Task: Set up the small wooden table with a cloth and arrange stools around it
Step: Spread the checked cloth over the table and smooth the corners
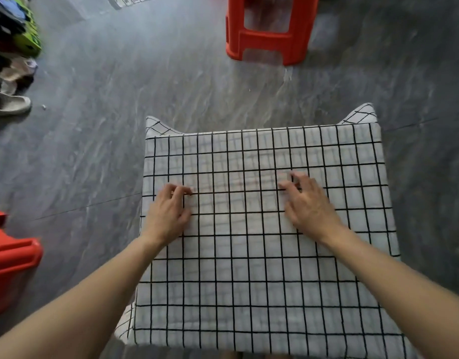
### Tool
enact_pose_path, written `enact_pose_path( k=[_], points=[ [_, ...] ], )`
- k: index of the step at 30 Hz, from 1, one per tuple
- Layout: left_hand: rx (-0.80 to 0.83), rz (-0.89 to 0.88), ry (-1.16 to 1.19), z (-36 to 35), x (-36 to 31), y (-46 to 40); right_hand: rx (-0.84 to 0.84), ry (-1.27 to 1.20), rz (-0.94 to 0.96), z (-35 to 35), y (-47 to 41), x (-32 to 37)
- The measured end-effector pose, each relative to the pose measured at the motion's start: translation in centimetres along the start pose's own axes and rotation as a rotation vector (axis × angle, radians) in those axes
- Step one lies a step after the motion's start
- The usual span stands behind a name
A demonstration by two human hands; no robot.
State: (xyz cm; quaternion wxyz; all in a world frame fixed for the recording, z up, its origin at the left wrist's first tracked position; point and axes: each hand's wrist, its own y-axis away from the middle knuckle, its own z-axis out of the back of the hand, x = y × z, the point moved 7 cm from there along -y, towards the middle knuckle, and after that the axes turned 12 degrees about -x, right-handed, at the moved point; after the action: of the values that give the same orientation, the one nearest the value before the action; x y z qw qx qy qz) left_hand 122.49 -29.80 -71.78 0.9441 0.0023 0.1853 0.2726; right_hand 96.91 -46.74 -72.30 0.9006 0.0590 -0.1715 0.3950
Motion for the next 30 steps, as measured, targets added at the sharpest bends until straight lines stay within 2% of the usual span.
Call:
enact_pose_path(
  k=[2, 4, 7, 8, 9, 13, 15, 17, 21, 23, 25, 27, 30],
  points=[
    [-0.014, 0.229, -0.037, 1.2, 3.2, 0.9, -0.055, 0.072, -0.127, 2.5, 2.0, -5.4],
    [0.027, 0.325, -0.094, 2.0, 5.3, 1.9, -0.099, 0.144, -0.328, 4.8, 4.7, -10.8],
    [0.061, 0.245, -0.251, 2.9, 5.9, 2.6, -0.165, 0.228, -0.704, 8.1, 9.1, -15.0],
    [0.04, 0.177, -0.308, 3.1, 5.4, 2.6, -0.183, 0.232, -0.754, 8.6, 9.9, -14.7],
    [0.027, 0.087, -0.335, 3.0, 4.3, 2.6, -0.197, 0.21, -0.734, 8.8, 10.0, -13.4],
    [0.075, -0.293, -0.202, 0.4, -3.9, 3.3, -0.142, 0.057, -0.391, 5.6, 6.7, -3.7],
    [0.112, -0.312, -0.085, -0.9, -7.9, 3.6, -0.097, -0.048, -0.329, 3.2, 4.7, 1.5],
    [0.144, -0.264, 0.007, -2.4, -10.5, 4.1, -0.093, -0.135, -0.355, 1.6, 3.1, 5.6],
    [0.152, -0.187, 0.022, -4.4, -11.2, 6.6, 0.001, -0.192, -0.267, -1.0, 3.2, 10.9],
    [0.135, -0.157, 0.023, -4.2, -9.7, 7.6, 0.054, -0.141, -0.217, -1.7, 4.9, 10.1],
    [0.133, -0.142, -0.008, -3.4, -7.5, 8.3, 0.046, -0.063, -0.26, -1.3, 6.8, 6.4],
    [0.12, -0.054, -0.057, -2.1, -4.4, 8.7, -0.014, 0.016, -0.389, 0.3, 9.0, 1.1],
    [0.083, 0.209, -0.103, 0.6, 1.9, 10.1, -0.094, 0.124, -0.635, 4.4, 13.1, -7.2]
  ],
)
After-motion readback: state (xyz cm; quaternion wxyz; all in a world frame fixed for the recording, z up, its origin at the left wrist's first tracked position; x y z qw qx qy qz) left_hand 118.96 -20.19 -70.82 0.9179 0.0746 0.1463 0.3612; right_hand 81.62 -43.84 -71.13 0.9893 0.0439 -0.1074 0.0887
